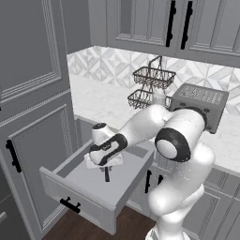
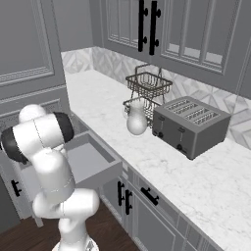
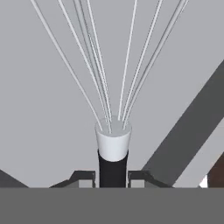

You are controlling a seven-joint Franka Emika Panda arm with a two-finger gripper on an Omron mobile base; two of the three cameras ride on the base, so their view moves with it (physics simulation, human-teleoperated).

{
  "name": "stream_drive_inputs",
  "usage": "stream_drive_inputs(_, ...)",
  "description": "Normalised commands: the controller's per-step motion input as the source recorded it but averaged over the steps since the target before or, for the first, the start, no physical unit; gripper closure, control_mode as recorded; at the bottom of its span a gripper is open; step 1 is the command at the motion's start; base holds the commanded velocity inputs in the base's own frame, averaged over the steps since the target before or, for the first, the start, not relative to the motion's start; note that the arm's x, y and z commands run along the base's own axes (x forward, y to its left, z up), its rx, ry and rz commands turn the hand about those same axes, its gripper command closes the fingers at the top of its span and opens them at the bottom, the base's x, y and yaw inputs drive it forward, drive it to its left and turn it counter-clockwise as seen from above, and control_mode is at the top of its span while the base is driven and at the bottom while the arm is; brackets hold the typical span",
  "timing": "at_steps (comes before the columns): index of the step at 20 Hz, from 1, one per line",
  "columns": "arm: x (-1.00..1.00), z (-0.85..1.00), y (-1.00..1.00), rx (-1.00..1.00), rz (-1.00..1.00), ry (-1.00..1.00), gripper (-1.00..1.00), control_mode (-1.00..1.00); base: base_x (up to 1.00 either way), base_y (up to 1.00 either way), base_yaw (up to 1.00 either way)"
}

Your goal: Pick the whisk from the drawer and place it on the counter.

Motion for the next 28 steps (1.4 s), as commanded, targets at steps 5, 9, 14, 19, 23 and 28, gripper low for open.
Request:
stream_drive_inputs(5, 0.03, 1.0, -0.36, 0.0, -0.17, -0.27, 1.0, -1.0, 0.0, 0.0, 0.0)
stream_drive_inputs(9, 0.78, 1.0, -0.04, 0.0, -0.16, -0.13, 1.0, -1.0, 0.0, 0.0, 0.0)
stream_drive_inputs(14, 1.0, 1.0, 0.02, -0.02, -0.19, -0.01, 1.0, -1.0, 0.0, 0.0, 0.0)
stream_drive_inputs(19, 1.0, 0.56, -0.06, -0.01, -0.09, 0.04, 1.0, -1.0, 0.0, 0.0, 0.0)
stream_drive_inputs(23, 0.34, 0.03, -0.14, -0.01, -0.02, 0.06, 1.0, -1.0, 0.0, 0.0, 0.0)
stream_drive_inputs(28, 0.61, -0.28, -0.48, -0.02, 0.06, 0.0, 1.0, -1.0, 0.0, 0.0, 0.0)
